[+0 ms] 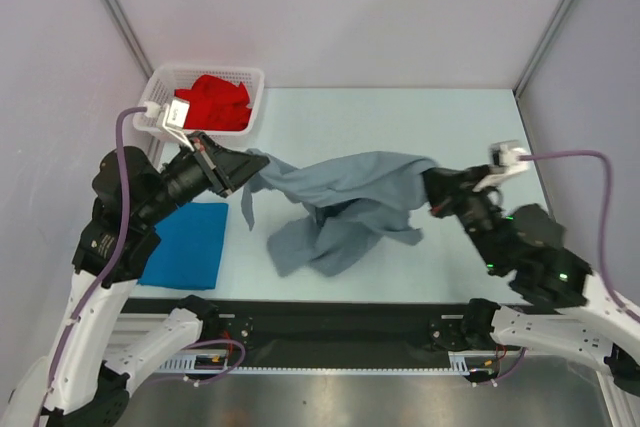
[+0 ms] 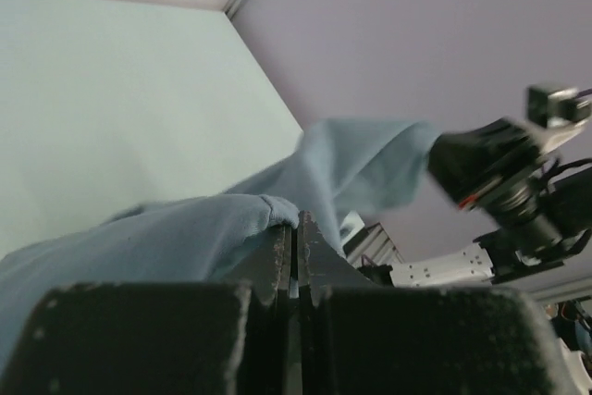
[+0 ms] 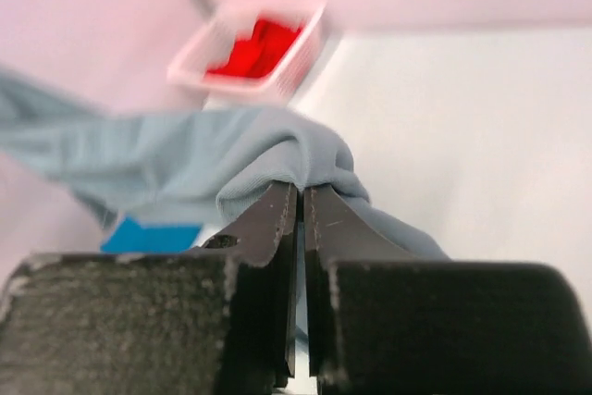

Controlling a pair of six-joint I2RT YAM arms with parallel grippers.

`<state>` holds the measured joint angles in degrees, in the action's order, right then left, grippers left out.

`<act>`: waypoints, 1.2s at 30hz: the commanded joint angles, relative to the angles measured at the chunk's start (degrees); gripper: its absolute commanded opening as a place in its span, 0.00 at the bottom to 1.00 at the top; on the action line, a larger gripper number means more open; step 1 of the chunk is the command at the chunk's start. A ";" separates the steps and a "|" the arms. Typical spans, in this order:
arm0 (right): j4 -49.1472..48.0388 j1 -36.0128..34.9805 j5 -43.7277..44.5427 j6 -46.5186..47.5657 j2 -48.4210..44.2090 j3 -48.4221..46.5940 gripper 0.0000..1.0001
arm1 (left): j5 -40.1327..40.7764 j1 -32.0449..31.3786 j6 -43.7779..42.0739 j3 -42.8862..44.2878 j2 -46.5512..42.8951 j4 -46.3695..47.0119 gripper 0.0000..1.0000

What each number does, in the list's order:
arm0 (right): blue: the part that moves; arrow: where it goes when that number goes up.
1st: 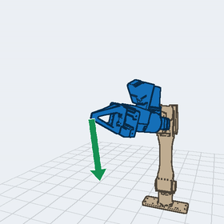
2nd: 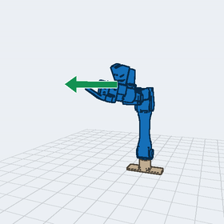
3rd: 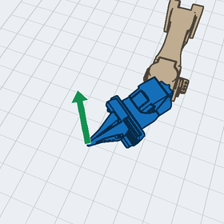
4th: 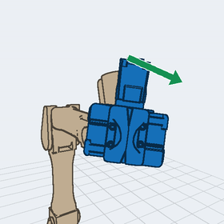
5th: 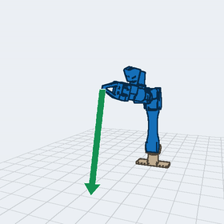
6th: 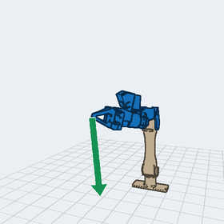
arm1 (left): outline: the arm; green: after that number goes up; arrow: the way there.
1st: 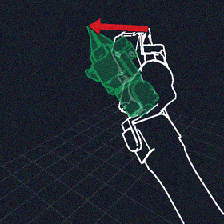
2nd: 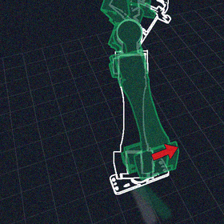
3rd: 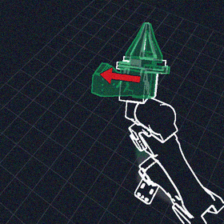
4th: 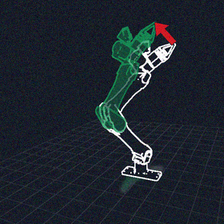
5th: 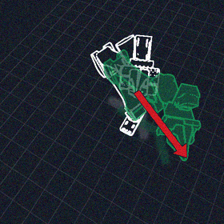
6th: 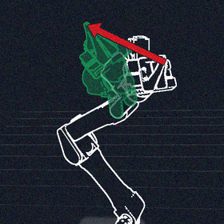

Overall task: Fold and stack the t-shirts
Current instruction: Flatten the tshirt out

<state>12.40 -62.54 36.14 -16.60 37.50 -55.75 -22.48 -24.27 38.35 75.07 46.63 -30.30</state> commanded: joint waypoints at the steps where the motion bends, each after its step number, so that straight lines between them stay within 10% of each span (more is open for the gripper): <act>1: 4.65 -0.39 13.78 7.71 -5.31 -6.29 0.00 | -2.13 -1.91 -1.87 -1.06 -1.54 -0.37 0.00; 16: 16.69 1.02 -3.27 21.86 6.35 -47.78 0.00 | -11.00 -16.33 7.17 2.11 -0.84 1.38 0.00; 22: -0.24 -4.50 3.22 42.05 10.22 -44.64 0.00 | -14.44 -17.74 8.58 -0.70 3.64 9.82 0.00; 28: -37.16 -12.35 8.07 78.33 16.28 -35.92 0.00 | -9.72 -17.74 6.57 -3.61 7.16 9.22 0.00; 30: -33.01 -6.58 4.66 74.38 21.88 -38.81 0.00 | -8.20 -17.56 5.17 -5.01 6.89 9.12 0.00; 33: -4.97 16.44 -9.57 44.78 29.10 -50.76 0.00 | -4.34 -16.87 -0.26 -2.40 8.21 3.00 0.00; 36: -8.09 19.47 -10.38 39.64 28.52 -41.40 0.00 | 4.70 -15.64 -4.24 4.19 9.53 -6.68 0.00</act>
<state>1.19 -46.35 31.94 34.22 67.20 -100.44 -26.74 -41.08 40.82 72.73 56.51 -28.93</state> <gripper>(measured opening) 0.020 0.014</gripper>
